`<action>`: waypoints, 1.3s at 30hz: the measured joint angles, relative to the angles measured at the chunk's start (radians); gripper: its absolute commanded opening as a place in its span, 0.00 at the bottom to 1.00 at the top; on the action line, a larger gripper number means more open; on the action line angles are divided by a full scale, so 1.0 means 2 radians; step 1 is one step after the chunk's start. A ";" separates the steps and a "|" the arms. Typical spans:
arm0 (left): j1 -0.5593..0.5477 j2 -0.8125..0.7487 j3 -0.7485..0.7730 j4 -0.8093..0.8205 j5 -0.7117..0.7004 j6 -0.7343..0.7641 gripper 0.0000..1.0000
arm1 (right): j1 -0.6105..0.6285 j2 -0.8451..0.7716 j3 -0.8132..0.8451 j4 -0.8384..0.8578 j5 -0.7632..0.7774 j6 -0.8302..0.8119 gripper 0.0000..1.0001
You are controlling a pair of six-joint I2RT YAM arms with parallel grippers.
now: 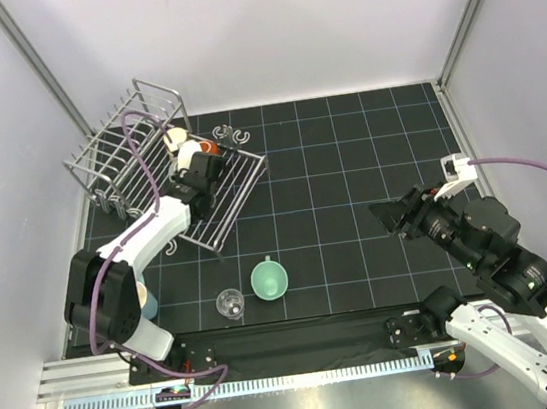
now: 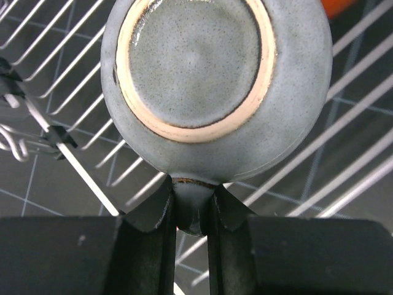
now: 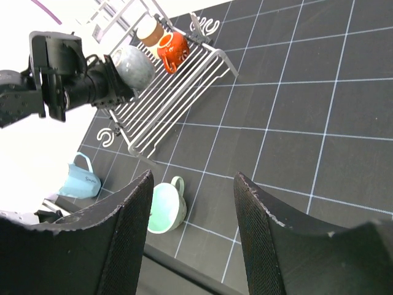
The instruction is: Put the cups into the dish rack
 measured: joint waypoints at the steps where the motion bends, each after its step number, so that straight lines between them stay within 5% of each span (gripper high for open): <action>1: 0.007 0.002 0.001 0.000 0.002 -0.002 0.00 | 0.000 0.003 0.000 0.000 -0.001 0.000 0.57; 25: 0.065 0.101 0.047 0.000 0.011 -0.063 0.00 | 0.000 0.025 -0.005 0.017 -0.021 0.004 0.56; 39: 0.100 0.121 0.069 0.000 0.011 -0.076 0.00 | 0.000 0.080 -0.065 0.092 -0.108 0.054 0.57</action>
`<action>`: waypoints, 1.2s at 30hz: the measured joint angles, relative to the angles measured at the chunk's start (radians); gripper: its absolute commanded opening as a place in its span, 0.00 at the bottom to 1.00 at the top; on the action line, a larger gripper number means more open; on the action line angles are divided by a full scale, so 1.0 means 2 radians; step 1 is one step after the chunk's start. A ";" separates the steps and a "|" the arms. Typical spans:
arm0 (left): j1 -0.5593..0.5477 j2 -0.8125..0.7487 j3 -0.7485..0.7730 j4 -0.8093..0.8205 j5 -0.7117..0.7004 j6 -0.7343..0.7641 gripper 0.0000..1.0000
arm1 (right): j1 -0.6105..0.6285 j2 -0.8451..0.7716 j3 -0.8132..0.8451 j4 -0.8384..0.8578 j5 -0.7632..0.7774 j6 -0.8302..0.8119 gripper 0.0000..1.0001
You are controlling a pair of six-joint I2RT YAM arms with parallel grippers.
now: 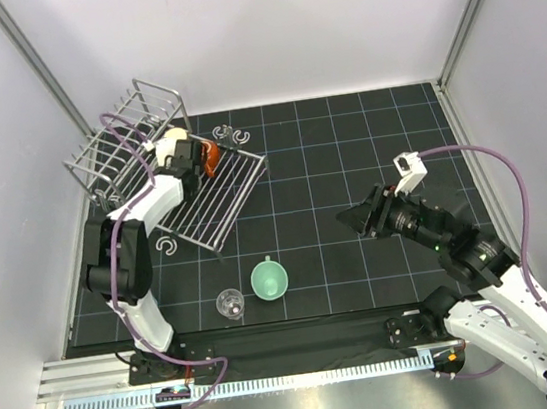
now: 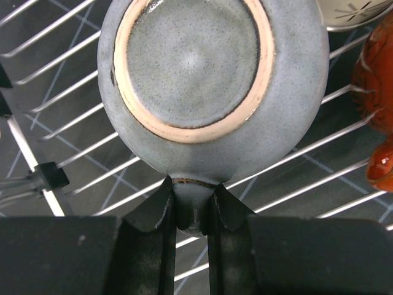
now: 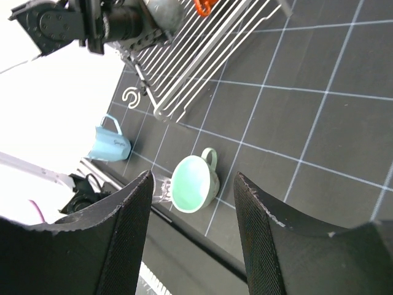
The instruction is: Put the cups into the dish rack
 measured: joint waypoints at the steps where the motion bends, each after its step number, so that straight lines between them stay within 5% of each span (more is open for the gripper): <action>1: -0.001 0.005 0.004 0.000 -0.002 0.000 0.00 | 0.000 0.004 -0.003 0.006 -0.005 0.002 0.57; 3: -0.001 0.012 0.014 0.000 -0.001 0.000 0.01 | 0.000 0.008 -0.009 0.015 -0.013 0.006 0.57; 9: -0.001 0.021 0.026 0.001 0.001 -0.002 0.38 | 0.000 0.022 -0.028 0.033 -0.033 0.018 0.58; 14: -0.001 0.021 0.027 0.008 0.001 -0.012 0.55 | 0.000 0.038 -0.030 0.035 -0.043 0.018 0.58; 25: -0.001 0.003 0.022 0.009 0.039 -0.015 0.63 | 0.013 0.093 -0.030 0.035 -0.070 0.004 0.57; 36: -0.001 -0.138 -0.077 0.024 0.158 -0.047 0.68 | 0.136 0.203 -0.024 0.045 -0.037 0.003 0.71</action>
